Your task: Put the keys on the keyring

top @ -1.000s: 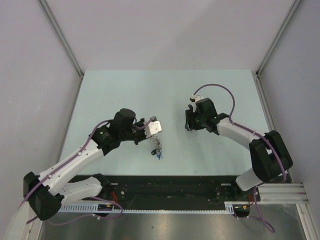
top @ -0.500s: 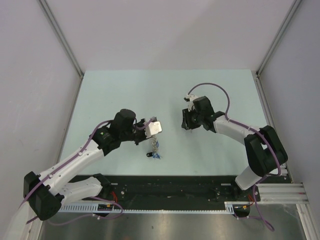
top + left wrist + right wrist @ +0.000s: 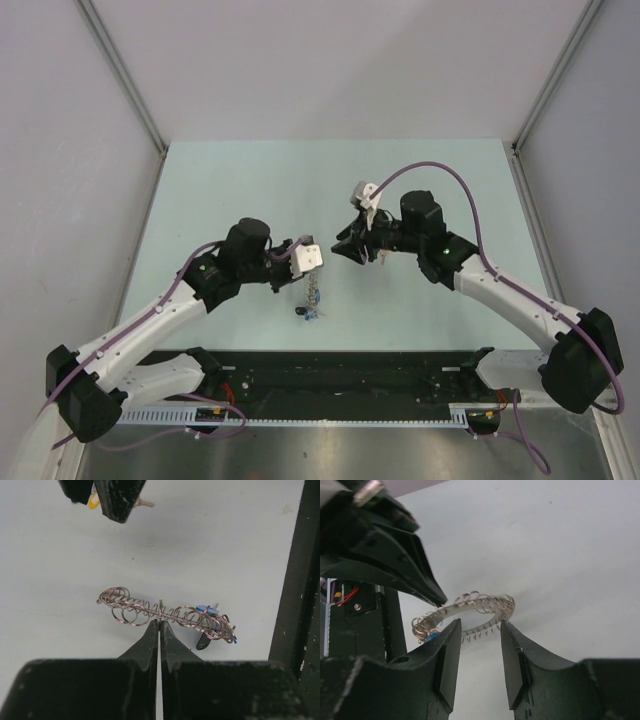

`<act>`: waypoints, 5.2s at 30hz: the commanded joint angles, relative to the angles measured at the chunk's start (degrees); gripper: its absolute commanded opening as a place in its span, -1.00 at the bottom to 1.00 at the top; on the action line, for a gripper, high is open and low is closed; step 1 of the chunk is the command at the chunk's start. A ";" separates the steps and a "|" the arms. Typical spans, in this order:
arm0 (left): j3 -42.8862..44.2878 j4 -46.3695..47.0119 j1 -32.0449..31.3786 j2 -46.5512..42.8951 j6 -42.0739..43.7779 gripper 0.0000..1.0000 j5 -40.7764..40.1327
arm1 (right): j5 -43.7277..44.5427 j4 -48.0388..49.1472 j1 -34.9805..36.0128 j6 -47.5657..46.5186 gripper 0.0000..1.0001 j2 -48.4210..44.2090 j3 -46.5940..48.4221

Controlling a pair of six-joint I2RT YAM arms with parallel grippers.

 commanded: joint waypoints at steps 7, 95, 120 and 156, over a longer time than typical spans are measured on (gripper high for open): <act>2.60 3.91 -0.25 -2.16 -2.18 -0.99 12.53 | -5.48 -0.36 6.63 -11.70 -0.16 -3.85 -0.34; 1.02 18.15 11.88 -3.22 -15.46 -0.39 35.39 | -12.60 11.68 6.03 -3.97 -1.00 -8.24 -1.83; 2.25 14.72 10.48 -2.78 -13.52 -0.51 36.01 | -7.41 6.67 8.23 -9.34 -1.00 -7.19 -1.74; 2.25 13.05 9.68 -1.63 -12.12 -0.99 28.02 | -0.66 4.04 5.07 -3.99 -0.14 -9.65 -1.22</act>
